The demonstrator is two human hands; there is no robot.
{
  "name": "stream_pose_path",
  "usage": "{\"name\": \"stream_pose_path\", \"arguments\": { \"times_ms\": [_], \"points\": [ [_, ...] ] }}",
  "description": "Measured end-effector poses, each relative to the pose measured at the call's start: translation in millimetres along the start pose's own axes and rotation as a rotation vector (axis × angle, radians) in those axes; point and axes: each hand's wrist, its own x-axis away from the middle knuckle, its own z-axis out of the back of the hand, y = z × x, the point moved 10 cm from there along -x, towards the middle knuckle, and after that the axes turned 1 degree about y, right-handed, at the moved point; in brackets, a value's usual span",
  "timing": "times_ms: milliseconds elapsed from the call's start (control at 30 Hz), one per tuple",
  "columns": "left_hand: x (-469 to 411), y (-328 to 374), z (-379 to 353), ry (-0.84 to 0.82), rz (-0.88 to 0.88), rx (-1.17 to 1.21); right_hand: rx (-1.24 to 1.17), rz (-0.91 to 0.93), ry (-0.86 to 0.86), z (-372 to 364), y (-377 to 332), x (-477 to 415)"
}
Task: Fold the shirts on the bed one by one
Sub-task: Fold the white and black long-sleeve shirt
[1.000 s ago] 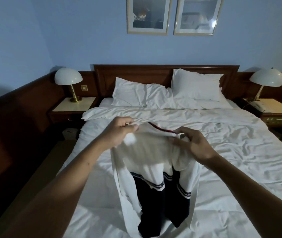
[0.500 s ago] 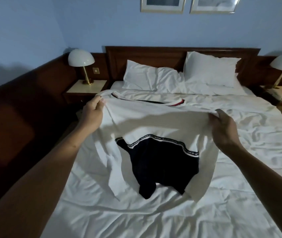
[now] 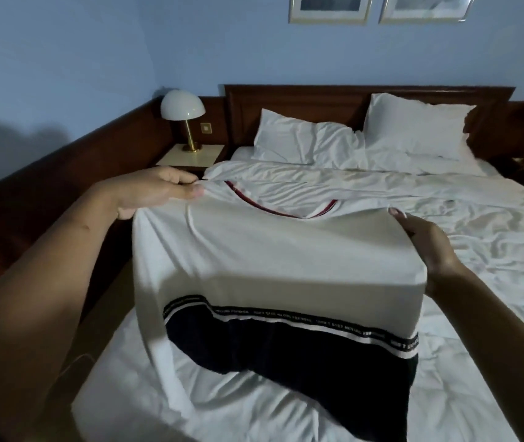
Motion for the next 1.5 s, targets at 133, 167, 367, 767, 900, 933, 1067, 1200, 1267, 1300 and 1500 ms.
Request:
{"name": "stream_pose_path", "arguments": {
  "times_ms": [133,167,367,767,900,933,1067,1200,1267,1300,1500],
  "points": [
    [-57,-22,28,0.024,0.018,-0.172,0.082,-0.064,0.082,-2,22,-33],
    [-78,-34,35,0.064,0.006,-0.255,0.163,-0.06,0.151,5,30,-46],
    [-204,-141,38,0.329,-0.031,-0.568,0.798,-0.051,0.399,39,92,-134],
    [-398,-232,19,0.376,-0.094,-0.775,1.084,-0.027,0.616,75,165,-291],
    [-445,-288,-4,0.361,-0.029,-0.855,1.166,-0.097,0.596,98,211,-341],
    [-455,-302,-11,0.352,-0.024,-0.876,1.178,-0.107,0.589,104,224,-352],
    [-494,-357,-35,0.315,0.021,-0.941,1.184,-0.14,0.556,127,270,-396],
    [-530,-406,-50,0.293,0.092,-0.949,1.218,-0.151,0.51,144,310,-441],
    [-548,-428,-58,0.27,0.115,-0.945,1.232,-0.174,0.492,154,332,-461],
    [-557,-438,-62,0.258,0.121,-0.951,1.231,-0.189,0.485,158,343,-469],
    [-600,-488,-91,0.214,0.103,-0.98,1.157,-0.324,0.465,194,423,-491]
  ]
}}
